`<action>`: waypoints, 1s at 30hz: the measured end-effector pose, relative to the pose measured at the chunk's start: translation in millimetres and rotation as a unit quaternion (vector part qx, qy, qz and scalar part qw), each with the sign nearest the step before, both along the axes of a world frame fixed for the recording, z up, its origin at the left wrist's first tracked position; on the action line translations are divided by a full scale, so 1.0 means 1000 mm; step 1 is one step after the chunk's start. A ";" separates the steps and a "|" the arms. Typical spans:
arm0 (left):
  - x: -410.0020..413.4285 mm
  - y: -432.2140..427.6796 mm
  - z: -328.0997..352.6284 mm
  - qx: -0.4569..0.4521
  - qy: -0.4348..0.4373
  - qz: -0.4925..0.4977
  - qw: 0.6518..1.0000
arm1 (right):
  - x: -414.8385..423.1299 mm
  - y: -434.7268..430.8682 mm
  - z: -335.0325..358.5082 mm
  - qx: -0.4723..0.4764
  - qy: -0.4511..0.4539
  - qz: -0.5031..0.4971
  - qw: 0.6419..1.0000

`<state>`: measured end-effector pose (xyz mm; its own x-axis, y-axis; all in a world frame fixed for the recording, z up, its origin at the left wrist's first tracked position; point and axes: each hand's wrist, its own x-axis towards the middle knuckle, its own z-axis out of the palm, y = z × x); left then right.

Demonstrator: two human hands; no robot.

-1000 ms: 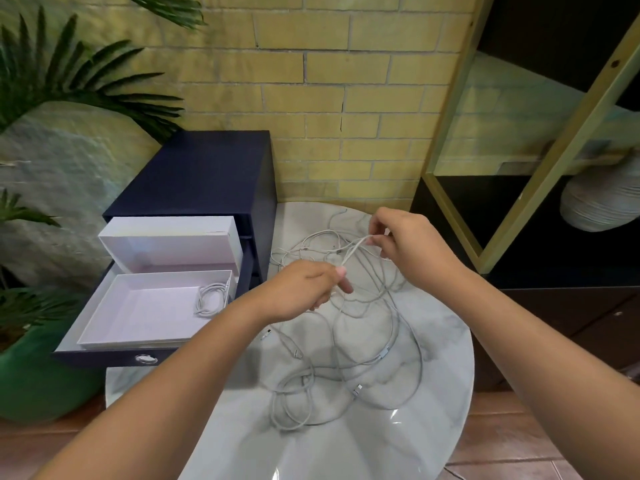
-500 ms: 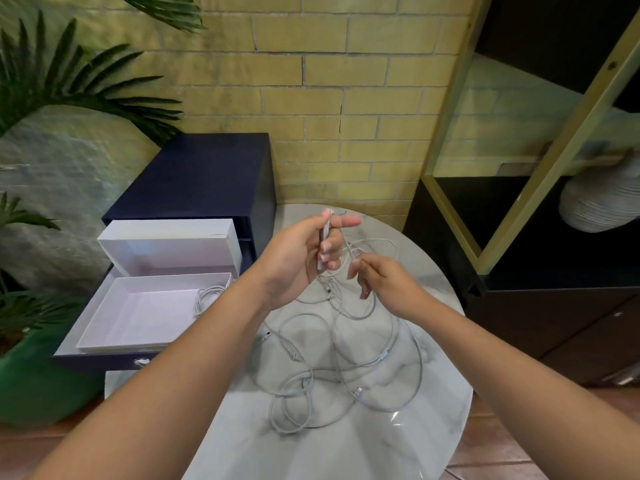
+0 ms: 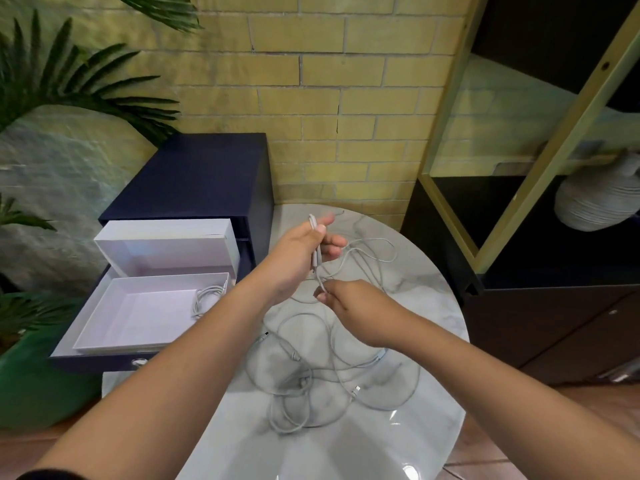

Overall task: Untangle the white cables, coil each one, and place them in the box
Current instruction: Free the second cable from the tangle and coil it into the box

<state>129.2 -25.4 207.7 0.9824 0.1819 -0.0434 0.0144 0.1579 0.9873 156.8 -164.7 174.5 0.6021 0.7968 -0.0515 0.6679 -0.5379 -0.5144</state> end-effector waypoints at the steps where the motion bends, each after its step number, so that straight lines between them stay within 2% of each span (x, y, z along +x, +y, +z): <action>1: 0.000 0.001 -0.003 0.024 0.001 -0.005 1.000 | 0.001 0.000 0.004 -0.011 -0.006 0.012 1.000; 8: -0.003 0.013 -0.016 0.234 0.017 -0.005 0.972 | 0.016 -0.009 0.031 -0.073 -0.047 0.050 0.995; 10: -0.006 0.019 -0.019 0.325 0.016 -0.004 0.946 | 0.021 -0.013 0.039 -0.069 -0.069 0.039 0.994; 14: -0.010 0.031 -0.025 0.516 0.022 -0.021 0.856 | 0.034 -0.021 0.052 -0.041 -0.099 -0.006 0.994; 16: -0.012 0.033 -0.025 0.533 0.025 -0.031 0.845 | 0.040 -0.023 0.058 -0.022 -0.115 -0.022 0.993; 21: -0.019 0.028 -0.021 0.487 -0.005 -0.053 0.872 | 0.050 -0.020 0.061 0.035 -0.149 -0.020 0.988; 26: -0.021 0.029 -0.023 0.503 0.004 -0.079 0.861 | 0.058 -0.016 0.054 0.064 -0.131 -0.019 0.989; 30: -0.023 0.027 -0.019 0.467 0.028 -0.071 0.881 | 0.062 -0.017 0.060 0.065 -0.127 -0.009 0.990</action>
<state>106.4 1.5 188.5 0.9992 0.0389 0.0098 0.0218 -0.7302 0.6828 218.3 -181.9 234.2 0.5958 0.7765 0.2052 0.7762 -0.4909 -0.3957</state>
